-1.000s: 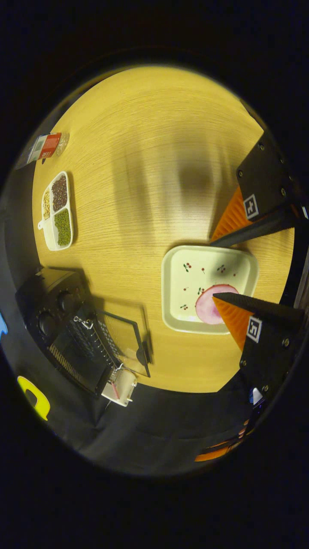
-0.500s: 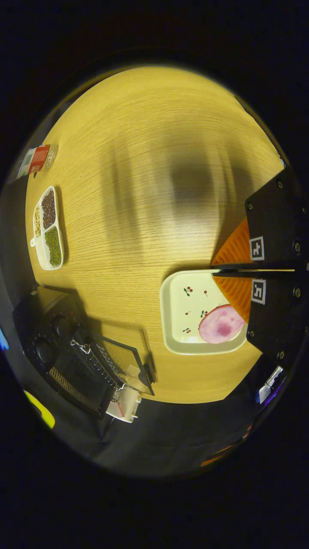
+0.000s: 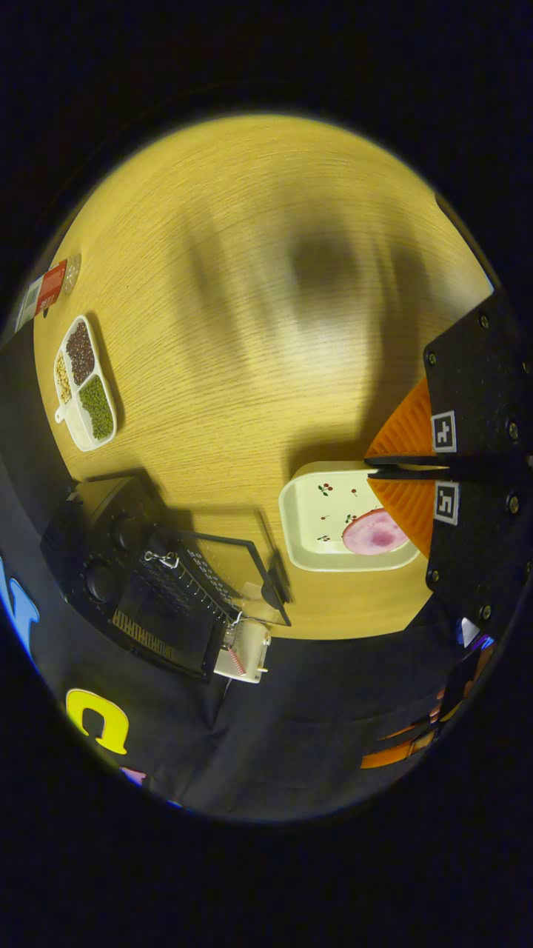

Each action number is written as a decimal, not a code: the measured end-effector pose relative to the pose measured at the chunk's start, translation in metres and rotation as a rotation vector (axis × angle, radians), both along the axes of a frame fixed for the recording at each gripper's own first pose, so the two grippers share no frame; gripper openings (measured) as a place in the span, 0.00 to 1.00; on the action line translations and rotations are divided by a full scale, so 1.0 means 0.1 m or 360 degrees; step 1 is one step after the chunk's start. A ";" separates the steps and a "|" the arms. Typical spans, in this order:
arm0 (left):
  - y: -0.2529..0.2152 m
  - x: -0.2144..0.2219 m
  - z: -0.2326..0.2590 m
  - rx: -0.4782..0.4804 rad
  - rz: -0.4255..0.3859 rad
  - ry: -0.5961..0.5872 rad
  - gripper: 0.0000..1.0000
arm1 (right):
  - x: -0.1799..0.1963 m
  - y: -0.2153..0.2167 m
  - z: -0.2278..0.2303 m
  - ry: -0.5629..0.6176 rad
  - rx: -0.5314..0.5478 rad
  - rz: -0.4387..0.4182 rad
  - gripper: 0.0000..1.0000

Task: Open the electric oven with the left hand, put the food in, and close the electric oven.

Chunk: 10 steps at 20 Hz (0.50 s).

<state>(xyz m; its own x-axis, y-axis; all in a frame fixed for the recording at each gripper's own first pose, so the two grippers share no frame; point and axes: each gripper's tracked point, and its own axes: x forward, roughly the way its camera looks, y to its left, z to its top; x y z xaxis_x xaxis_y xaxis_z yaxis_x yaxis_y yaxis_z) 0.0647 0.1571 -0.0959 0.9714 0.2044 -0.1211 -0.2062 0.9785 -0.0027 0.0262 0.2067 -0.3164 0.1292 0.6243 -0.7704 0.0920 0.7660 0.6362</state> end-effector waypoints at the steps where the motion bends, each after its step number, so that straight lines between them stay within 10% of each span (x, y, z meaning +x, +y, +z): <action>1: 0.01 0.02 0.00 0.0000 -0.0006 -0.0001 0.91 | 0.02 0.05 0.05 0.0000 0.0030 -0.0017 0.00; 10: 0.24 0.14 -0.04 -0.0008 -0.0025 -0.0027 0.96 | 0.57 0.65 0.41 0.0010 0.0196 -0.0489 0.00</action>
<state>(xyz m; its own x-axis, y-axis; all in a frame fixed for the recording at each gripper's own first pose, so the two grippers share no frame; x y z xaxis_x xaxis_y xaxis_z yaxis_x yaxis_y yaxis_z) 0.0785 0.1810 -0.0995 0.9763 0.1887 -0.1057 -0.1908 0.9816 -0.0108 0.0829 0.2715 -0.2758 0.3212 0.6454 -0.6931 0.3113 0.6192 0.7209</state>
